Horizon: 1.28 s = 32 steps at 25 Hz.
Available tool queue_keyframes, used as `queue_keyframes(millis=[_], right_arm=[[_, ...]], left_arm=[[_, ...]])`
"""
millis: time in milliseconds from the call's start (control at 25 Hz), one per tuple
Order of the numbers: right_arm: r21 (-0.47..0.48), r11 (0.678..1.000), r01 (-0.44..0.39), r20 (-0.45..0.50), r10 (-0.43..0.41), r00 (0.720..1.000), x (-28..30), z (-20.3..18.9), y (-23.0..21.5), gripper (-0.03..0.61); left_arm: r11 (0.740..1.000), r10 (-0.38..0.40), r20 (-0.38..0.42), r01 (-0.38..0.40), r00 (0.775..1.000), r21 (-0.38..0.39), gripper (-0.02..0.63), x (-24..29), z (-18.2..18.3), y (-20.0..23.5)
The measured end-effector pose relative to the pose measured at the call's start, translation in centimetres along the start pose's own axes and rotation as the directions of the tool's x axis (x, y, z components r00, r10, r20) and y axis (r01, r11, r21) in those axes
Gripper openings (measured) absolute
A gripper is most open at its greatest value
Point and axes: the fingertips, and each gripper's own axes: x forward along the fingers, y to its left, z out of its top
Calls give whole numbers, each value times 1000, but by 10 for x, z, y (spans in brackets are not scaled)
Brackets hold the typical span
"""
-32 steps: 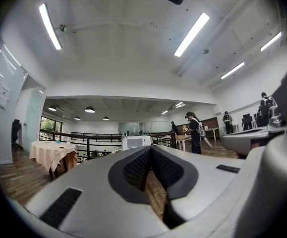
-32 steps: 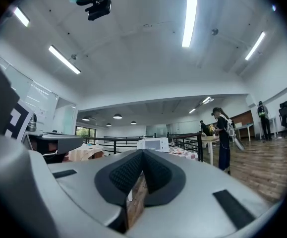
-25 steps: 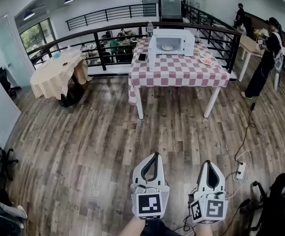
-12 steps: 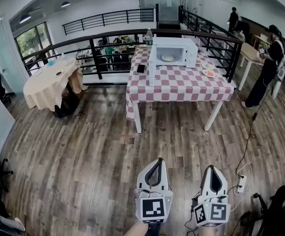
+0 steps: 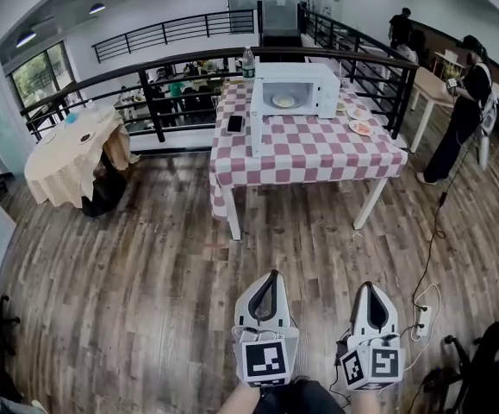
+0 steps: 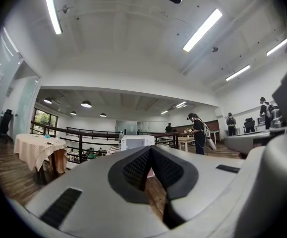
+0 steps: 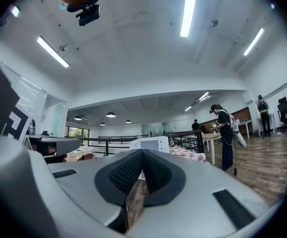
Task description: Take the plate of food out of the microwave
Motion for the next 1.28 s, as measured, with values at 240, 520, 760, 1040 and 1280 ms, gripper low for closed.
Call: queue_keyframes(millis=[240,520,760,1040,1280], right_arm=[[28,1000,9,-35,-8,999,41,-11,-18,0],[33,999,-8,-18,8,1000,106,-9,-46,0],[16,999,-44,-18,44,999,170,-5,-75,0],[8,995,-97,-22,97,995,249,2,-113,0],[26,988,-153,-15,154,988,306,6,-135,0]], left_arm=[[1000,16,-17,-15,1000,2,29,38,-3,4],[999,39,-13,-39,999,1,29,102,-5,7],[998,68,21,-68,997,15,29,172,-2,1],[994,107,19,-107,994,16,29,253,10,-11],[992,128,12,-128,992,13,29,312,13,-21]])
